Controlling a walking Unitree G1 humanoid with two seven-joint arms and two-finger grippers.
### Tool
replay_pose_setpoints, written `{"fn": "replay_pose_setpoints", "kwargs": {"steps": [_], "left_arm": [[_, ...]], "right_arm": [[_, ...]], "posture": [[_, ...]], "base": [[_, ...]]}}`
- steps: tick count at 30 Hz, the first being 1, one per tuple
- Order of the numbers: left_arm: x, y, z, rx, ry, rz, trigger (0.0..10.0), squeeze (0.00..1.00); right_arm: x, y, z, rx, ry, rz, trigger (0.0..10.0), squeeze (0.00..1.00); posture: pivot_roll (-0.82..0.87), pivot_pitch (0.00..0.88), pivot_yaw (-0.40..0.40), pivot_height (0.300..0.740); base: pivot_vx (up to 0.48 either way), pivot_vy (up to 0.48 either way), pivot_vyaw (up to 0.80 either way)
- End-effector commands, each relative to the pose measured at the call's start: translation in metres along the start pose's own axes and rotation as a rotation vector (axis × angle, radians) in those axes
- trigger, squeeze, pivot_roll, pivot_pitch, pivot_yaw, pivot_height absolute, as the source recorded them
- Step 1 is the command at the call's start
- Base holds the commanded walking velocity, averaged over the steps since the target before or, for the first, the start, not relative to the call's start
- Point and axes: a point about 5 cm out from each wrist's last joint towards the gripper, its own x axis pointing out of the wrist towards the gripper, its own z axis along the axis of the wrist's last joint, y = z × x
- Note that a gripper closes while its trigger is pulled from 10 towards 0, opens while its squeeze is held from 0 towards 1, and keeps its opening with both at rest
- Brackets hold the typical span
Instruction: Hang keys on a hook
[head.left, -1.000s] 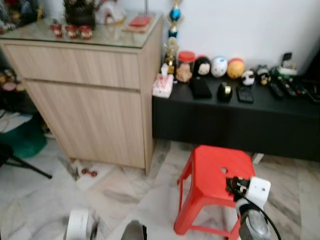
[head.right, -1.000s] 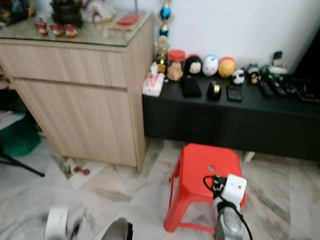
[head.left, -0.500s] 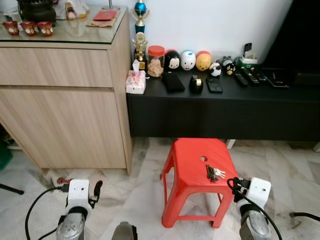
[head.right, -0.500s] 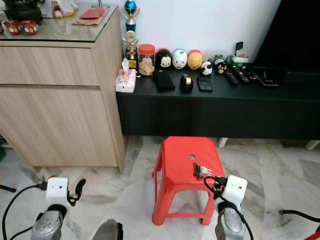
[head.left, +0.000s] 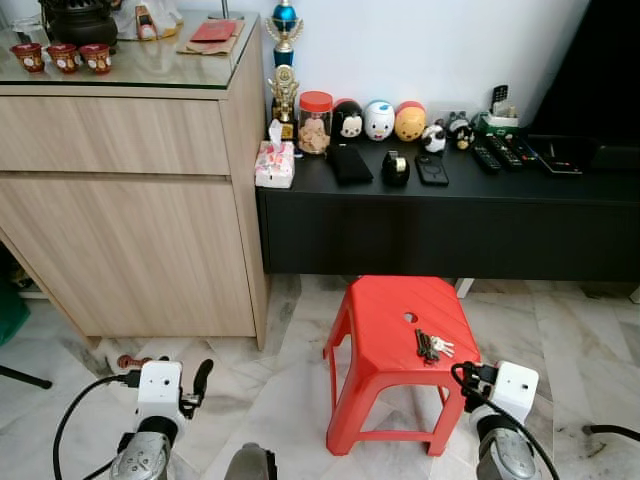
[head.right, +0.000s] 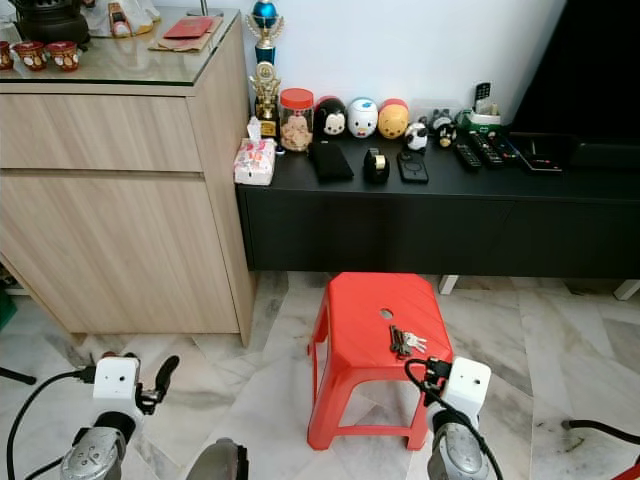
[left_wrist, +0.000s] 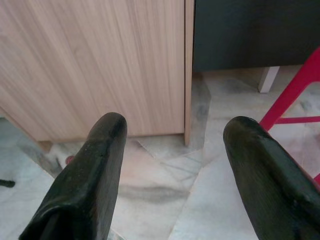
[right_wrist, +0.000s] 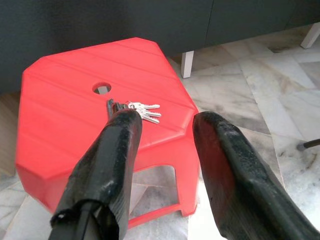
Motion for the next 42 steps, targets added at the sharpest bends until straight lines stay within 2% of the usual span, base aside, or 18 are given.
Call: {"fn": "replay_pose_setpoints", "kwargs": {"steps": [1, 17, 28, 36, 42], "left_arm": [[0.003, -0.001, 0.003, -0.011, -0.004, -0.011, 10.0, 0.0], [0.005, -0.003, 0.005, -0.014, -0.004, -0.016, 10.0, 0.0], [0.007, -0.004, 0.007, -0.02, -0.007, -0.009, 10.0, 0.0], [0.007, -0.005, 0.007, -0.022, -0.011, -0.006, 10.0, 0.0], [0.006, -0.004, 0.007, -0.025, -0.012, 0.005, 10.0, 0.0]], "right_arm": [[0.003, -0.001, 0.005, 0.005, -0.009, -0.006, 10.0, 0.0], [0.003, -0.004, 0.003, -0.003, 0.007, -0.019, 10.0, 0.0], [0.004, 0.002, 0.004, -0.003, 0.013, -0.001, 10.0, 0.0], [0.004, 0.006, -0.002, -0.024, 0.062, 0.045, 10.0, 0.0], [0.003, 0.01, -0.004, -0.029, 0.074, 0.07, 10.0, 0.0]], "posture": [[0.16, 0.0, -0.06, 0.652], [0.16, 0.01, -0.07, 0.652], [0.16, 0.016, -0.076, 0.652], [0.17, 0.022, -0.079, 0.652], [0.17, 0.025, -0.081, 0.652]], "base": [[0.296, 0.0, 0.0], [0.326, 0.0, 0.0], [0.342, 0.0, 0.0], [0.343, 0.0, 0.0], [0.081, 0.0, 0.0]]}}
